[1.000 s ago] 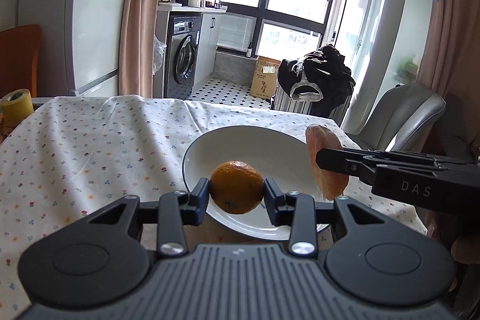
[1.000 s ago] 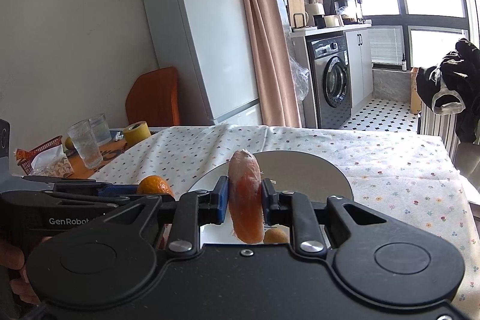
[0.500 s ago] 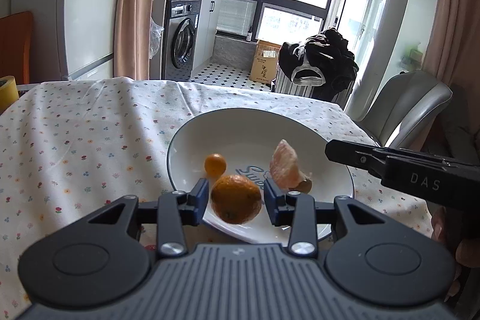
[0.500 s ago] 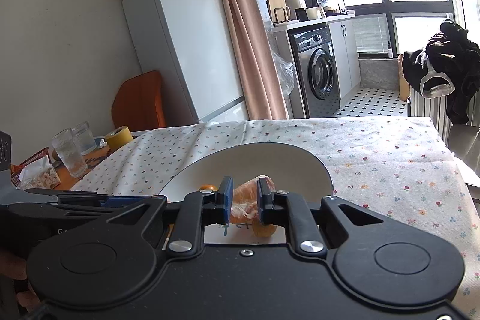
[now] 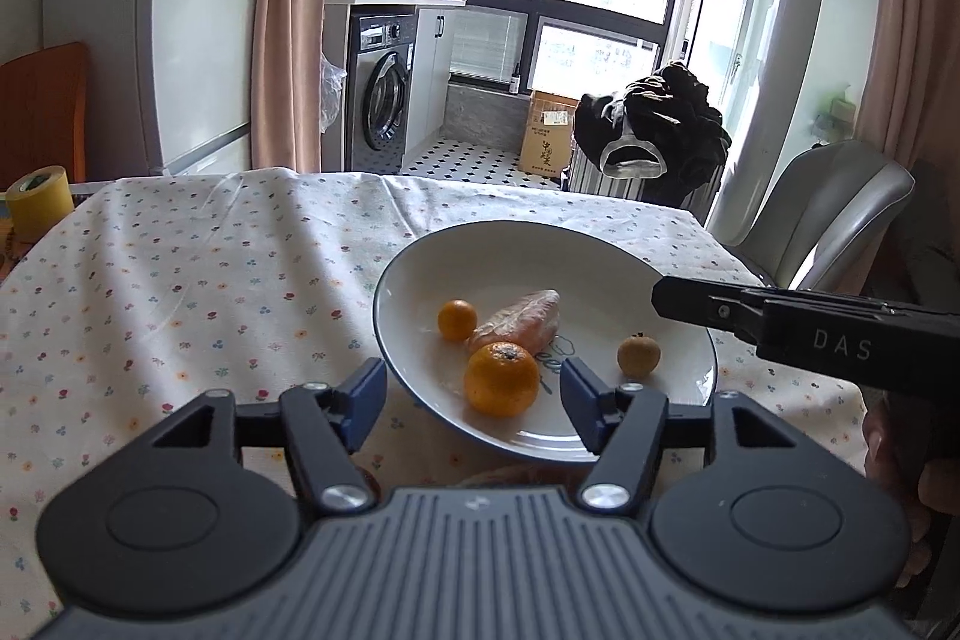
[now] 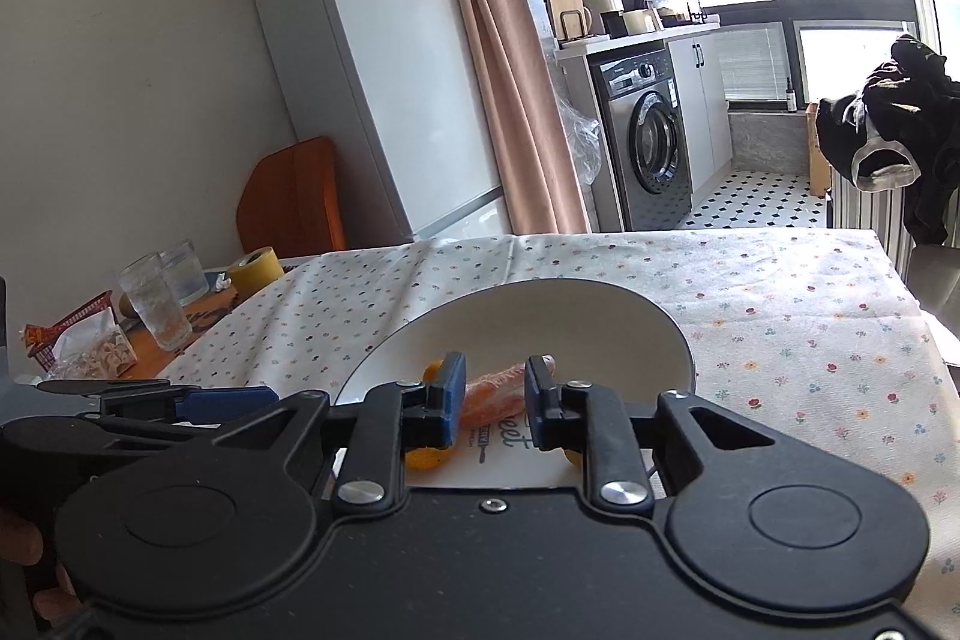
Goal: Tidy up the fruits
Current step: 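Lower large orange into white bowl with left gripper while right drops peeled piece there, then withdraw both open grippers from the bowl toward the remaining fruit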
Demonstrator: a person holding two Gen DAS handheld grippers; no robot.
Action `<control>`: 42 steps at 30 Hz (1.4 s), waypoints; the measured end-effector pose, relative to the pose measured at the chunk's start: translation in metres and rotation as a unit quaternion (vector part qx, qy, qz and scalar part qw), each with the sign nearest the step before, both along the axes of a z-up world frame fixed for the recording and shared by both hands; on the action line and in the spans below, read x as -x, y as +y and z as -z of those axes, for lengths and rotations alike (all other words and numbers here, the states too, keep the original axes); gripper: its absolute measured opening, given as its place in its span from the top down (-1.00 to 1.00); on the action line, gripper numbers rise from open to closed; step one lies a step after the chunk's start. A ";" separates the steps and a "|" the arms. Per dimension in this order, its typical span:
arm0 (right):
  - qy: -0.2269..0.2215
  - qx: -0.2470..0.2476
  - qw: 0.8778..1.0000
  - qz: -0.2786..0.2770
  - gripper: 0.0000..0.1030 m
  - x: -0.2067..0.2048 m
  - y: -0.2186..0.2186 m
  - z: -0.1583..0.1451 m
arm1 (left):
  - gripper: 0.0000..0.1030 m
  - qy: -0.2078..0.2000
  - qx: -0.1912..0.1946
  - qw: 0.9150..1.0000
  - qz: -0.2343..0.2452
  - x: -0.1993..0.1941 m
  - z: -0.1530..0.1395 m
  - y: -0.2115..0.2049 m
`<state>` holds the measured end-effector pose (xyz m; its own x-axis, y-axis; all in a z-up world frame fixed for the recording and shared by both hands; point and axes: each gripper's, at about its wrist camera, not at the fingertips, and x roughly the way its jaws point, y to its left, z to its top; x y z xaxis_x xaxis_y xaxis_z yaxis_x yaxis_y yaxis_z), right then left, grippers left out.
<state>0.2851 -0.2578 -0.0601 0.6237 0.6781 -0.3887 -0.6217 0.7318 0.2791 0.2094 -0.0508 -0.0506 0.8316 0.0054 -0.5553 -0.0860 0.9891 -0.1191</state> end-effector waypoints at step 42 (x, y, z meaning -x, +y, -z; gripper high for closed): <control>0.020 0.022 0.999 -0.025 -0.99 0.078 0.013 -0.002 | -0.91 -0.037 0.042 0.998 -0.042 0.098 -0.010 0.043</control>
